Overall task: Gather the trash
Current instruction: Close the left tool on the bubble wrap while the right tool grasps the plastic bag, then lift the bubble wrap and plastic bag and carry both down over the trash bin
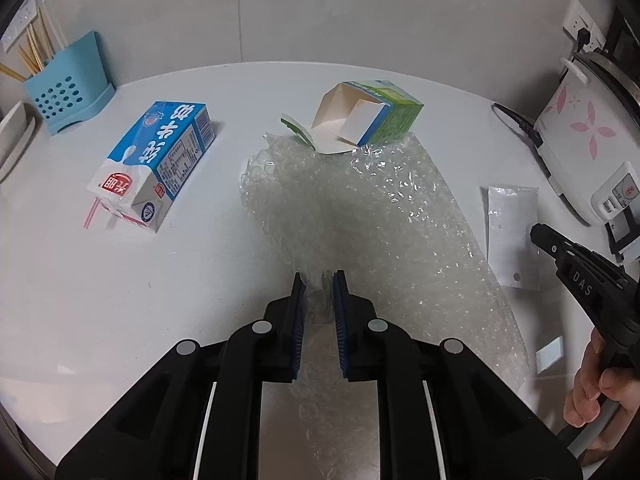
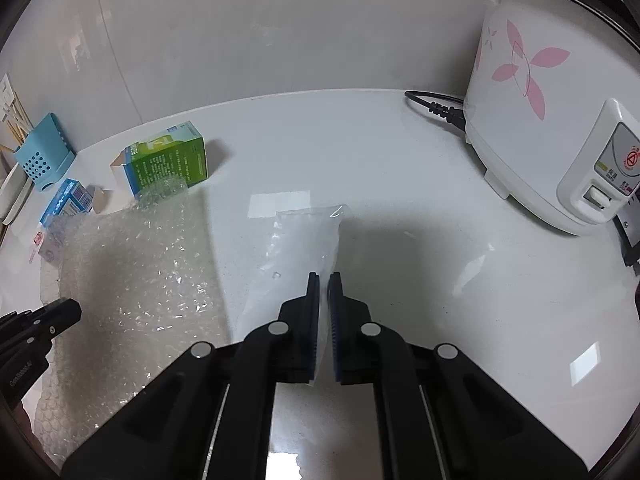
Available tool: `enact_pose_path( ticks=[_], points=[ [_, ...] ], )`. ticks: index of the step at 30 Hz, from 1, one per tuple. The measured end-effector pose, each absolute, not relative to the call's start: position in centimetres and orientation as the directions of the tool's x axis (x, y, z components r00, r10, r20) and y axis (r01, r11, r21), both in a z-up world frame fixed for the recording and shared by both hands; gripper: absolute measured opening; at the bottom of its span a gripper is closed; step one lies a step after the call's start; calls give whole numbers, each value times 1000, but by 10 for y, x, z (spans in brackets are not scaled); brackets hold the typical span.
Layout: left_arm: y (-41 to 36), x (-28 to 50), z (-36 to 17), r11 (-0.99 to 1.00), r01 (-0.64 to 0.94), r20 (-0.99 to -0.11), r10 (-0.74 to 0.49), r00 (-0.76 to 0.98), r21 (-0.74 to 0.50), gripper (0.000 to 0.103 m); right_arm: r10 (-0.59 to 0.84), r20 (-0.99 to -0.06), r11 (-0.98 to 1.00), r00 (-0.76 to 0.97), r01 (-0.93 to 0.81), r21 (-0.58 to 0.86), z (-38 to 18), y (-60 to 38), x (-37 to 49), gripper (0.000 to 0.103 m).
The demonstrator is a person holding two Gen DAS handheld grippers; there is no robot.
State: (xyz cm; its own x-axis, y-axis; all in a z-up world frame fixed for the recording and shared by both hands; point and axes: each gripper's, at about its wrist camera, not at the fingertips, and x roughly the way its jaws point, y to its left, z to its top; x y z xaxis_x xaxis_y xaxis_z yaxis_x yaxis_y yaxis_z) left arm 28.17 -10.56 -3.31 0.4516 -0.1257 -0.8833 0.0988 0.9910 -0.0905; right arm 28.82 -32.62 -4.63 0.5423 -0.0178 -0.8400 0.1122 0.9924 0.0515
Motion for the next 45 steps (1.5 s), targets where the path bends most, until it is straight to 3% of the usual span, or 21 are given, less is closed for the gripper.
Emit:
enact_pose_path(
  ticks=[28,45],
  points=[
    [-92,209,44,988,116,-815,-147,561,-98,12,-28,-785,993,619,108,50,23,-331,220,0],
    [-78,131,93,977,172,-761,-209,615,-129,12,36,-732,996,680,39,85,70,-313,152,0]
  ],
)
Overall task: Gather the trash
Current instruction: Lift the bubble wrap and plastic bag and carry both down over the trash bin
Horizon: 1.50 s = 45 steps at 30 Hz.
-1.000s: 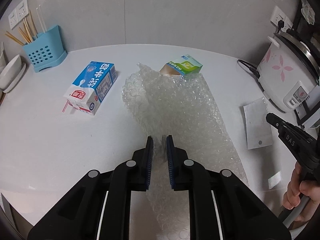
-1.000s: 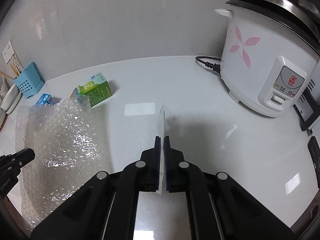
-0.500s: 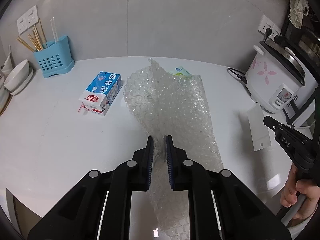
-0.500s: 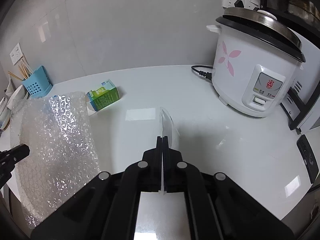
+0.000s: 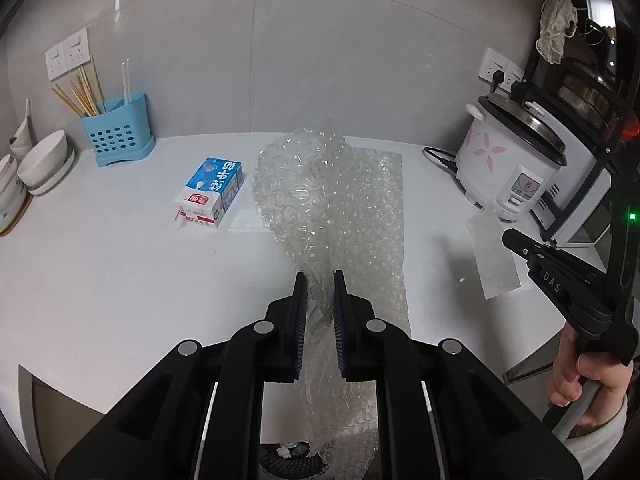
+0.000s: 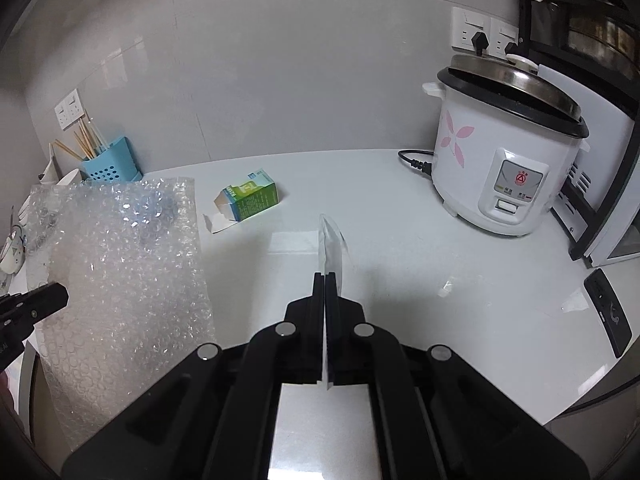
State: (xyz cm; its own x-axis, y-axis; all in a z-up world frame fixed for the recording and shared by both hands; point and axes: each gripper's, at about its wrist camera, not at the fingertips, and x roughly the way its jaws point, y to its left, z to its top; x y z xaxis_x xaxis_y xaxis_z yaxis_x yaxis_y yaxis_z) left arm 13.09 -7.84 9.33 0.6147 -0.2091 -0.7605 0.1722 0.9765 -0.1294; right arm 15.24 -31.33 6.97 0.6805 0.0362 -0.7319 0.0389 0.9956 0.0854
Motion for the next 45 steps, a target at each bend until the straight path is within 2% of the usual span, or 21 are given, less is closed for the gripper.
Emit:
enact_pose_path(
  ticks=[12,20,34,45],
  points=[
    [-59,57,118,968,205,-722,-243,648,-142,12,97,-682,993,725,-28,111,99,-283,83,0],
    [-36,-2,108,972,192,-709,-233,666,-138,12,120,-640,993,759,-77,94,90,-255,18,0],
    [-19,-83,51,978,167,-720,-205,663,-125,12,195,-620,981,760,-140,136,53,-216,-74,0],
    [-18,-116,-21,988,120,-742,-154,652,-99,12,211,-666,977,716,-134,166,-7,-197,-112,0]
  ],
)
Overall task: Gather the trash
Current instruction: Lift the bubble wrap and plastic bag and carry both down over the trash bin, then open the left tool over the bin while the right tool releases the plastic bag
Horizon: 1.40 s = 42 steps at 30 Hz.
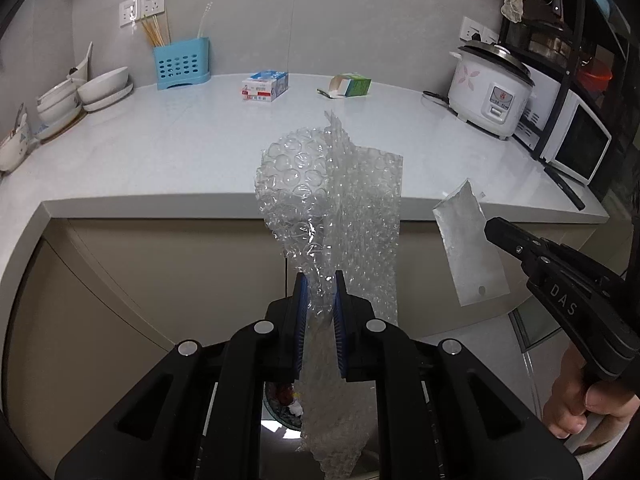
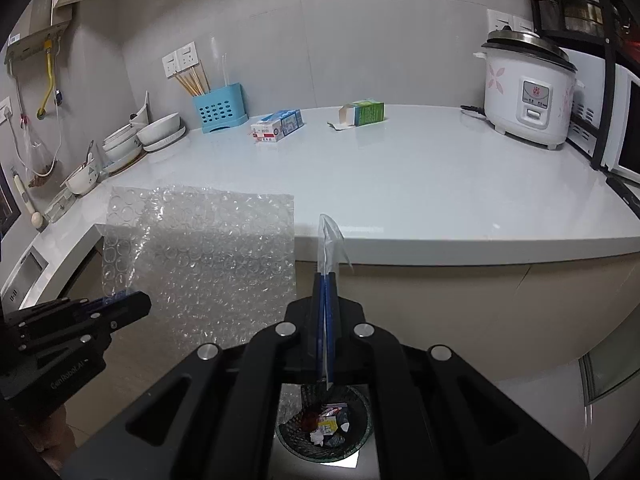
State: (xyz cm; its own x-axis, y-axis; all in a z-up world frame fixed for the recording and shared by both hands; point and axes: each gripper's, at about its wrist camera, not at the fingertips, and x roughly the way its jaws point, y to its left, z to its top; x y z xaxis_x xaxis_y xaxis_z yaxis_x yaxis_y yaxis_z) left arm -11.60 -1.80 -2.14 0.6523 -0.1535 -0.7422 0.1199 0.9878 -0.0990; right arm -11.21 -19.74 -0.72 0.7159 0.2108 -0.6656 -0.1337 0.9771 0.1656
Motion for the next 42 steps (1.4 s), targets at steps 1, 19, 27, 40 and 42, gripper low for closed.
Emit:
enact_pose_path(
  ticks=[1,19,27,40,42],
  points=[
    [-17,-118,-29,988,114,-746,-154,648,-105,12,215,-670,976,711,-135,170,-12,-196,-115,0],
    [-15,-131,-162,987,66,-804,-156,573,-145,12,240,-780,971,577,-138,197,-148,-180,-122,0],
    [-11,-107,-258,990,35,-860,-138,491,-139,12,227,-851,974,474,-106,201,-237,-174,-102,0],
    [-11,-81,-406,988,31,-923,-155,353,-154,12,242,-920,970,307,-69,232,-375,-155,-63,0],
    [-12,-79,-427,989,34,-933,-147,328,-144,12,258,-923,966,287,-58,252,-391,-154,-57,0]
  ],
)
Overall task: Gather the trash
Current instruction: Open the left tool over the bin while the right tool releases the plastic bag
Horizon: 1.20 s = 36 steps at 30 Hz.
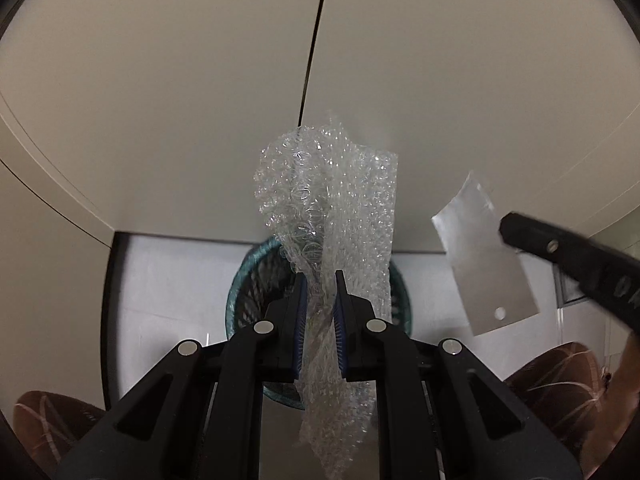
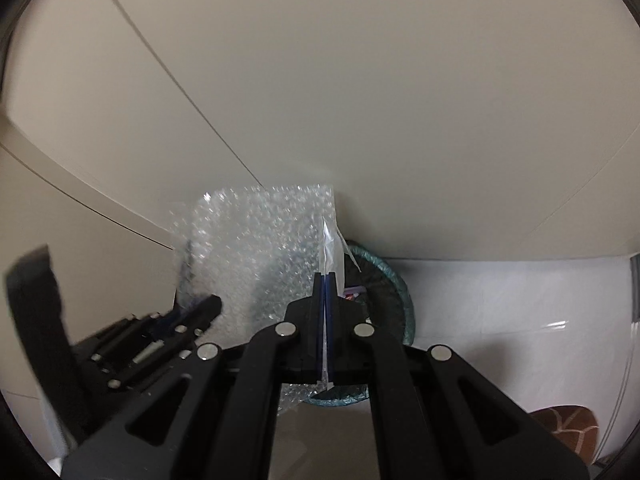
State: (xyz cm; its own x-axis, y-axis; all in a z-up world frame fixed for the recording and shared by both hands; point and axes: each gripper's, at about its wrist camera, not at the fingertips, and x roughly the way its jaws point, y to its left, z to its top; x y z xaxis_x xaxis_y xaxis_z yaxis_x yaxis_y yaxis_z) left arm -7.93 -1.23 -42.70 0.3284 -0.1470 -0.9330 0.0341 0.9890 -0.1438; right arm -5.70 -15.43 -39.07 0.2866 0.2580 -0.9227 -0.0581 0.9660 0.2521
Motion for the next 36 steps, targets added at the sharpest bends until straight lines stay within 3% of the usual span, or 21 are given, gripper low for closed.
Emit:
enact_pose_path(
  ticks=[9,18,25,32,36],
  points=[
    [-10,-71,-496,990,43,-964,-143,224,-137,12,259,-944,966,206,-67,250,-446,-141,-44,0],
    [-23,-67,-524,991,98,-972,-108,207,-89,17,267,-952,964,148,-54,262,-487,-143,-48,0],
    [-17,-64,-534,993,68,-976,-110,188,-99,29,270,-957,963,110,-50,266,-513,-154,-51,0],
    [-11,-62,-534,996,35,-970,-85,226,-79,51,309,-946,951,98,-53,305,-523,-153,-51,1],
    [-4,-62,-531,998,4,-967,-62,249,-63,59,329,-939,944,99,-72,323,-528,-151,-53,3]
  ],
)
